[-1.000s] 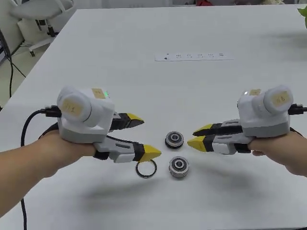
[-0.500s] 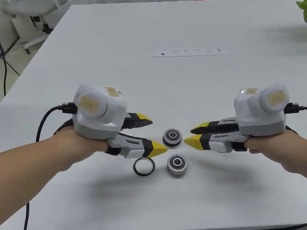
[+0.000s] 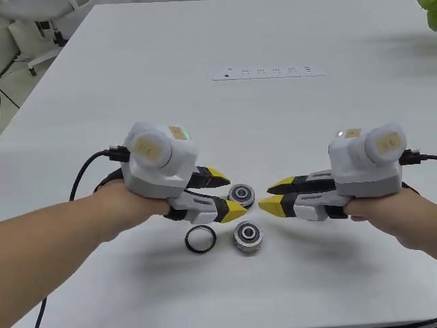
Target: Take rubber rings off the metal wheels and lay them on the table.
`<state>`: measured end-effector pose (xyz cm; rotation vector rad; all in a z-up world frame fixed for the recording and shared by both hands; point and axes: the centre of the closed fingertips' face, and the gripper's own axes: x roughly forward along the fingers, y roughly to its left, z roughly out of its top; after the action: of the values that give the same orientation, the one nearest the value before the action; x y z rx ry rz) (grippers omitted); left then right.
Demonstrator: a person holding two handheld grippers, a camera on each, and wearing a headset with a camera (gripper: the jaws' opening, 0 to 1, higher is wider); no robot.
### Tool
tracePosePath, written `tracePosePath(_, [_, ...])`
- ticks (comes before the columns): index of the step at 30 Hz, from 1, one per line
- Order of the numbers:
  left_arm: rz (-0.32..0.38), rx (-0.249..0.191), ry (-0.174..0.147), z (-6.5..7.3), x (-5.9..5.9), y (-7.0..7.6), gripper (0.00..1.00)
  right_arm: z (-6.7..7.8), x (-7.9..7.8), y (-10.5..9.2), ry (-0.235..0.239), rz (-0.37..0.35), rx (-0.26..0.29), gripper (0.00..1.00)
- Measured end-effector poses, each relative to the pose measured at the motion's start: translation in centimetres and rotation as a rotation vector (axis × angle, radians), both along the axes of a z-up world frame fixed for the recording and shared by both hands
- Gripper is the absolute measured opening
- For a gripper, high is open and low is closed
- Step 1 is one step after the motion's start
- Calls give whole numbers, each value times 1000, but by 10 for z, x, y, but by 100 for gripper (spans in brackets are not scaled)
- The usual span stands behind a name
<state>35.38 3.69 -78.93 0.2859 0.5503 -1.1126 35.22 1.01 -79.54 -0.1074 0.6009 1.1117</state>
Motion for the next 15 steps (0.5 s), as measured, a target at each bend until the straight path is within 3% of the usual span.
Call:
tracePosePath(8, [11, -8, 17, -2, 4, -5, 27, -4, 0, 0, 10, 1, -1, 19])
tracePosePath(13, [23, 4, 0, -2, 8, -4, 19, -4, -1, -1, 11, -2, -1, 19])
tracePosePath(15, [18, 20, -22, -3, 8, -4, 17, -4, -1, 0, 10, -2, 0, 19])
